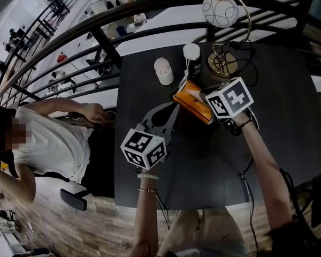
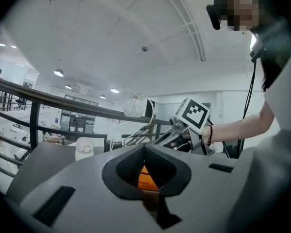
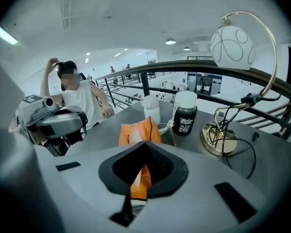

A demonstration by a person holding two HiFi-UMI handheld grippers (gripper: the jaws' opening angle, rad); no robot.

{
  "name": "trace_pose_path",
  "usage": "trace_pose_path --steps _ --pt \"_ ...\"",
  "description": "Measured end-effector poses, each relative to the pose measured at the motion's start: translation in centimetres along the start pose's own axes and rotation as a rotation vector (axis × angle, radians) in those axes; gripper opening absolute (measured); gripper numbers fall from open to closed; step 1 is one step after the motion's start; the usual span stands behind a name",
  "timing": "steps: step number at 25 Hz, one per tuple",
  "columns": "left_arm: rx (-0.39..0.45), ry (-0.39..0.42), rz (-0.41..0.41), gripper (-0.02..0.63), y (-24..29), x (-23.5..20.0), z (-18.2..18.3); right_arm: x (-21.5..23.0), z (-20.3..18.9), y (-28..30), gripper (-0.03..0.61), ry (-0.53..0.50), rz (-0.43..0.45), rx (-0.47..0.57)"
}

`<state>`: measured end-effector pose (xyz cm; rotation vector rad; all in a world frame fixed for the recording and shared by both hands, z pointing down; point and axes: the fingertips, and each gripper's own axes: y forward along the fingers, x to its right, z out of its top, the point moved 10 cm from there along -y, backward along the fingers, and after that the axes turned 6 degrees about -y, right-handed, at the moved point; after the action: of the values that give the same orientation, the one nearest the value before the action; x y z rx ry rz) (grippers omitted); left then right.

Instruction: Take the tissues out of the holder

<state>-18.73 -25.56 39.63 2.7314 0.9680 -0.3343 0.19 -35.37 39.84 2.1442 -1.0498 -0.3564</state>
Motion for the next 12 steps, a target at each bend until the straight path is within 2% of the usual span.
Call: trace_pose_path --steps 7,12 --pt "0.029 0.040 -0.026 0.008 1.4 0.2 2.8 0.6 2.6 -2.9 0.014 -0.040 -0.014 0.061" --pt "0.041 0.061 -0.041 0.008 1.7 1.1 3.2 0.2 2.5 -4.6 0.014 -0.071 -0.013 0.092"
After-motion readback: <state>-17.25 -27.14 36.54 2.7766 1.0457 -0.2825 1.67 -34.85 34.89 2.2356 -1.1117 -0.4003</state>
